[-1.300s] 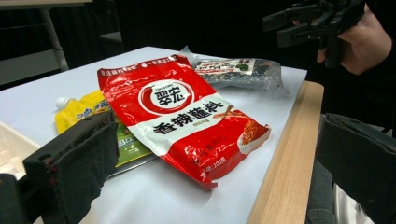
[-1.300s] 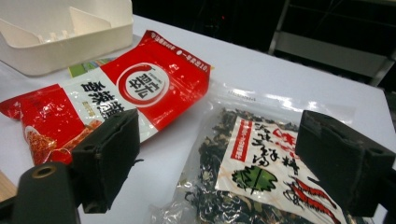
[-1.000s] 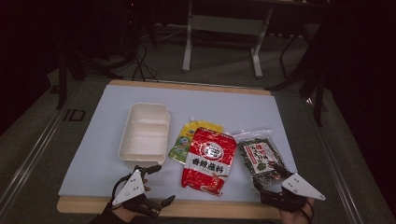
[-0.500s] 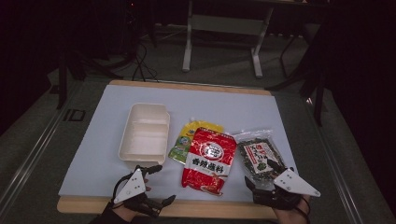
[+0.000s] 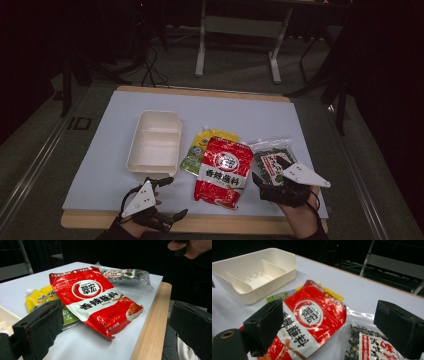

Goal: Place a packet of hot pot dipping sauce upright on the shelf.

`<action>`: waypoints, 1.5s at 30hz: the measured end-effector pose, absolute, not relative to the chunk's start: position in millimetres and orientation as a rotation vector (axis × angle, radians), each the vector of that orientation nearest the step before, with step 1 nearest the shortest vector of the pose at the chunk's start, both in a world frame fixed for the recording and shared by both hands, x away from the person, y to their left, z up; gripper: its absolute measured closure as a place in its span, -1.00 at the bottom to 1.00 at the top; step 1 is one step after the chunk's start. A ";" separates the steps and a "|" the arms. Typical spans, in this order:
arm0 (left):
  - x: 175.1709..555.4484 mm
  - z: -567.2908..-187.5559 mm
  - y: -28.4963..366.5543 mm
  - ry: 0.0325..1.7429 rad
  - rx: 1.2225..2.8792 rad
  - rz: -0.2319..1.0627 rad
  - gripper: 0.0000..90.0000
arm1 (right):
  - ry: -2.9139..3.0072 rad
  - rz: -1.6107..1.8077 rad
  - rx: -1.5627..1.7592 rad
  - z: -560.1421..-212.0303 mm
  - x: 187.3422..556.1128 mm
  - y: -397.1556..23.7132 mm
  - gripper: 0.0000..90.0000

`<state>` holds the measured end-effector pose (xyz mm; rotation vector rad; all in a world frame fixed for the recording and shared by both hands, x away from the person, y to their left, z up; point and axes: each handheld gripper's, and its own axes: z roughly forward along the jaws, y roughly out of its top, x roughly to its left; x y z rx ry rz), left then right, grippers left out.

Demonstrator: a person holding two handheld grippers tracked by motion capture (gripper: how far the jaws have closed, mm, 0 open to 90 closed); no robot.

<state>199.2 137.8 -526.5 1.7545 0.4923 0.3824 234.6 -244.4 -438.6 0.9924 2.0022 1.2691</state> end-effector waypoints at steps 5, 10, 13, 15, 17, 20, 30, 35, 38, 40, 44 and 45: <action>199.2 -526.6 137.6 0.493 1.755 0.382 -0.98 | 2.004 1.251 1.015 -437.2 245.0 -238.8 -0.78; 199.4 -526.9 137.4 0.494 1.757 0.381 -0.98 | 2.002 1.208 1.043 -436.6 258.5 -228.3 -0.70; 199.8 -527.0 137.8 0.494 1.759 0.380 -0.98 | 1.996 1.189 1.091 -437.6 268.9 -221.7 -0.64; 199.8 -527.0 137.7 0.495 1.758 0.379 -0.98 | 1.997 1.162 1.110 -439.0 275.9 -217.0 -0.62; 199.6 -527.0 137.6 0.493 1.758 0.379 -0.98 | 2.001 1.154 1.139 -441.7 283.9 -212.6 -0.60; 199.7 -527.3 137.5 0.493 1.760 0.377 -0.98 | 2.008 1.148 1.184 -447.3 295.1 -208.6 -0.57; 199.1 -527.6 136.6 0.488 1.766 0.374 -0.98 | 2.048 1.063 1.336 -468.3 333.8 -209.1 -0.49; 199.5 -527.9 136.5 0.489 1.765 0.369 -0.98 | 2.093 1.027 1.379 -478.7 345.8 -210.0 -0.47; 199.5 -528.1 136.4 0.489 1.765 0.368 -0.98 | 2.120 1.012 1.396 -483.9 351.0 -209.7 -0.47; 199.5 -528.2 136.3 0.489 1.765 0.368 -0.98 | 2.127 0.996 1.406 -487.2 354.1 -209.5 -0.47; 199.7 -528.4 136.1 0.489 1.765 0.364 -0.98 | 2.137 0.974 1.426 -494.1 359.7 -210.0 -0.47; 199.7 -528.5 136.1 0.489 1.765 0.363 -0.98 | 2.160 0.961 1.434 -497.9 362.4 -210.1 -0.46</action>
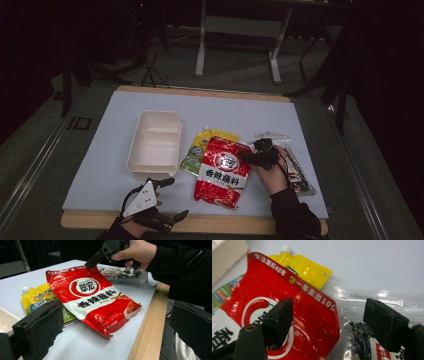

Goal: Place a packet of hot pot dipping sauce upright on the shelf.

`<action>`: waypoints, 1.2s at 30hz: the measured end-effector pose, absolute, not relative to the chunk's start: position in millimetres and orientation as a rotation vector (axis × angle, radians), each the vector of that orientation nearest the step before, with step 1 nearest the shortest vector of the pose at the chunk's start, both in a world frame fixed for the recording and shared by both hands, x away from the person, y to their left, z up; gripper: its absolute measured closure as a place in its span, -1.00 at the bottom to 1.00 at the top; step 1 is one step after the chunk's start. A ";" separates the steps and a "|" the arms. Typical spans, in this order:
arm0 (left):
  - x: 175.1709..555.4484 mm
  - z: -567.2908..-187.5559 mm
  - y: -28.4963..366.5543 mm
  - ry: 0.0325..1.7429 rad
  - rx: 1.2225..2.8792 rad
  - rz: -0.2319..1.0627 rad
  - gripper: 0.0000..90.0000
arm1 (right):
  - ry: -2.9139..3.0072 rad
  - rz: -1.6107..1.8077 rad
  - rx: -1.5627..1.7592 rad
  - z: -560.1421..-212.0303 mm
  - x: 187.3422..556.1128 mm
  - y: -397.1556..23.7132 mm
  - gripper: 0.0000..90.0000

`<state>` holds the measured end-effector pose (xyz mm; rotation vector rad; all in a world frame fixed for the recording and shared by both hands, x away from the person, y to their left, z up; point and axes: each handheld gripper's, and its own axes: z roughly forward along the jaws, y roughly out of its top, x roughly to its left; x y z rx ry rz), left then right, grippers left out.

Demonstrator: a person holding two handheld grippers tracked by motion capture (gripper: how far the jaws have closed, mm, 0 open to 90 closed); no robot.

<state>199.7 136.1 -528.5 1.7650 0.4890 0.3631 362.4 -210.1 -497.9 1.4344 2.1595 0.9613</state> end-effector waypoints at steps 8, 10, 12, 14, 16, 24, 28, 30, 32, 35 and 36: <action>200.3 -528.8 136.3 0.488 1.769 0.362 -0.98 | 2.241 0.934 1.445 -508.8 365.0 -210.4 -0.29; 200.4 -528.9 136.1 0.487 1.771 0.362 -0.98 | 2.255 0.939 1.446 -510.1 365.2 -210.9 -0.07; 200.2 -528.9 135.8 0.486 1.773 0.364 -0.98 | 2.259 0.947 1.455 -510.5 365.0 -211.4 0.12; 200.1 -529.0 135.7 0.487 1.774 0.363 -0.98 | 2.257 0.955 1.469 -510.2 365.1 -212.2 0.48; 200.2 -528.9 135.9 0.487 1.772 0.363 -0.98 | 2.263 0.958 1.474 -509.7 366.5 -214.8 0.73; 200.4 -528.9 135.7 0.491 1.771 0.356 -0.98 | 2.303 0.920 1.397 -506.1 365.5 -216.7 0.99; 200.0 -528.0 135.1 0.499 1.767 0.348 -0.98 | 2.305 0.931 1.352 -497.0 360.6 -216.2 1.00; 200.2 -527.5 135.0 0.505 1.777 0.352 -0.98 | 2.306 0.934 1.327 -492.0 357.8 -215.5 1.00; 200.5 -527.4 134.6 0.516 1.784 0.361 -0.98 | 2.310 0.932 1.314 -489.2 356.1 -214.8 1.00; 201.3 -527.2 134.8 0.535 1.785 0.357 -0.98 | 2.309 0.952 1.286 -482.0 352.1 -213.5 1.00; 201.0 -526.5 135.1 0.537 1.779 0.349 -0.98 | 2.309 0.961 1.283 -479.9 350.9 -213.4 1.00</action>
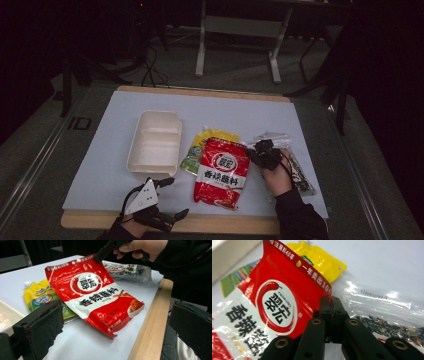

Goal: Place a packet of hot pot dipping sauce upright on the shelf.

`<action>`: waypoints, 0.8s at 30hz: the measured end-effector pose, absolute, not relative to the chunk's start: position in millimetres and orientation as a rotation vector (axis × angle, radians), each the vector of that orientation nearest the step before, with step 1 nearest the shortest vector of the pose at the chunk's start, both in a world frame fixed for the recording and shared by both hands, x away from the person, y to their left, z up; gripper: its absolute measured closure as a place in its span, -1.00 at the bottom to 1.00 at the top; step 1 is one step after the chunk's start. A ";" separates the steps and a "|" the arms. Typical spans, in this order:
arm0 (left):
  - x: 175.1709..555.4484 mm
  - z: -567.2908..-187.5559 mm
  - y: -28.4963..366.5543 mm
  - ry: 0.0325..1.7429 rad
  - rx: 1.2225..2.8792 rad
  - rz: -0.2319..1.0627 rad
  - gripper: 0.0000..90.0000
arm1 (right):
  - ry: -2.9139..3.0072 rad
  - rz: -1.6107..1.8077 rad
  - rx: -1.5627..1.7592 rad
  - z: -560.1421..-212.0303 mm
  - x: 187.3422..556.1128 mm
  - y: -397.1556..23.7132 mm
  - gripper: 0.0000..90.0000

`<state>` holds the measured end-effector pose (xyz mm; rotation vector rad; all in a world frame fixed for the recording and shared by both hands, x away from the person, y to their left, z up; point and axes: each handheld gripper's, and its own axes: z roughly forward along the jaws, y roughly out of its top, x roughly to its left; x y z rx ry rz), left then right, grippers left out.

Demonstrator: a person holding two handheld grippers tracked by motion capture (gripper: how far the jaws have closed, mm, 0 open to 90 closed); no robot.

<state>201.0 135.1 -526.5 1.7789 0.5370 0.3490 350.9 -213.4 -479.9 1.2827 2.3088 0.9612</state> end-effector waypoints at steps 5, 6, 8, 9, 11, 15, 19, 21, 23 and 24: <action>200.3 -522.9 135.1 0.579 1.790 0.336 -0.98 | 2.312 0.984 1.239 -469.7 343.9 -211.3 1.00; 200.0 -522.4 135.2 0.582 1.794 0.335 -0.98 | 2.312 0.984 1.239 -469.7 343.9 -211.3 1.00; 199.7 -520.5 134.6 0.598 1.805 0.338 -0.98 | 2.311 0.999 1.223 -466.7 341.0 -211.0 1.00; 199.8 -519.1 135.2 0.606 1.800 0.331 -0.98 | 2.309 1.006 1.217 -465.1 339.4 -210.9 1.00; 200.0 -516.0 136.5 0.615 1.787 0.325 -0.98 | 2.309 1.013 1.200 -461.4 336.1 -210.5 1.00; 199.4 -512.1 137.9 0.628 1.774 0.329 -0.98 | 2.311 1.034 1.160 -452.8 329.2 -209.0 1.00; 199.4 -509.6 137.2 0.627 1.785 0.333 -0.98 | 2.308 1.056 1.123 -443.6 322.5 -207.4 1.00; 199.5 -508.1 137.0 0.627 1.785 0.337 -0.98 | 2.305 1.071 1.095 -437.5 317.6 -206.4 1.00; 199.6 -506.8 136.9 0.624 1.785 0.337 -0.98 | 2.306 1.084 1.076 -432.0 313.1 -205.3 1.00; 199.5 -506.4 137.1 0.622 1.781 0.334 -0.98 | 2.303 1.091 1.066 -430.3 311.6 -205.2 1.00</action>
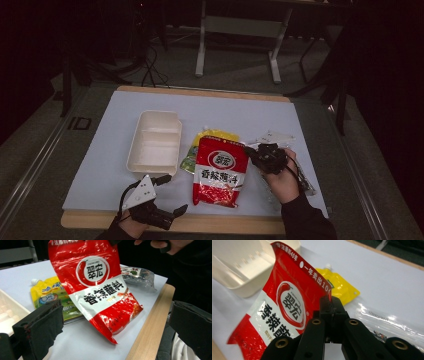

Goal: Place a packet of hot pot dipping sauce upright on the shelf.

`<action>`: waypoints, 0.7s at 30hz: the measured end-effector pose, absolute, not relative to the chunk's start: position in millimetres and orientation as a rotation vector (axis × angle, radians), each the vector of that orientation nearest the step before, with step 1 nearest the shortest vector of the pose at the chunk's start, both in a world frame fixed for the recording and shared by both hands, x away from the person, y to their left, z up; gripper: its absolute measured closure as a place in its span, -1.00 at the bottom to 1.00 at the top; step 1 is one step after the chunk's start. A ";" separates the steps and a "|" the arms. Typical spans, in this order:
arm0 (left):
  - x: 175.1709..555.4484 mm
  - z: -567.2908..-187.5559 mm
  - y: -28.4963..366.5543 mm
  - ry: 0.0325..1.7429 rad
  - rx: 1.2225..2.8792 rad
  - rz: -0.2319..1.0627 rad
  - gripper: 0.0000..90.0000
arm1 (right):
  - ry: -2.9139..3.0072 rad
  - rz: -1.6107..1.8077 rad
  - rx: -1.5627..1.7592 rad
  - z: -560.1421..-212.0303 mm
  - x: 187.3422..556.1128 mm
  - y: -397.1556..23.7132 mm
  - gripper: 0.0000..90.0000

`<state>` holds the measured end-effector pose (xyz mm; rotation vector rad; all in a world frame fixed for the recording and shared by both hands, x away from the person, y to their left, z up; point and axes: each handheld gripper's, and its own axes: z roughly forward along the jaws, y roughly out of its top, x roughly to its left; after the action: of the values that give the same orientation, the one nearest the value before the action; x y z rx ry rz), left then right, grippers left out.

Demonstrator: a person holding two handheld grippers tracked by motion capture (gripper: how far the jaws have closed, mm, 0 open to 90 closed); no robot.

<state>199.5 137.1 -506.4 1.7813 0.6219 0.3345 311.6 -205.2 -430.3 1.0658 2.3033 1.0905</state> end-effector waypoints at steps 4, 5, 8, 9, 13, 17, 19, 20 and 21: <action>199.7 -504.2 138.0 0.607 1.779 0.327 -0.98 | 2.312 1.119 1.028 -422.6 303.0 -202.6 1.00; 199.7 -504.2 138.0 0.607 1.779 0.327 -0.98 | 2.312 1.119 1.028 -422.6 303.0 -202.6 1.00; 199.9 -500.0 136.5 0.596 1.794 0.336 -0.98 | 2.317 1.146 0.967 -412.7 290.2 -200.2 1.00; 199.8 -499.4 135.9 0.593 1.796 0.332 -0.98 | 2.315 1.154 0.953 -410.3 287.3 -199.8 1.00; 201.4 -497.0 134.1 0.599 1.805 0.334 -0.98 | 2.327 1.168 0.903 -403.4 277.5 -196.6 1.00; 203.8 -492.5 132.8 0.589 1.801 0.341 -0.92 | 2.338 1.186 0.843 -397.2 267.0 -192.4 1.00; 206.6 -489.6 132.2 0.590 1.802 0.330 -0.92 | 2.346 1.201 0.815 -393.0 261.7 -190.8 1.00; 208.2 -488.6 131.4 0.587 1.803 0.328 -0.92 | 2.341 1.211 0.807 -391.0 258.8 -190.1 1.00; 209.6 -487.1 130.6 0.582 1.811 0.332 -0.92 | 2.348 1.207 0.789 -389.1 255.9 -188.8 1.00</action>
<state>209.6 130.6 -487.1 1.8105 0.5817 0.3316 255.9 -188.8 -389.1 0.7893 2.3480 1.2071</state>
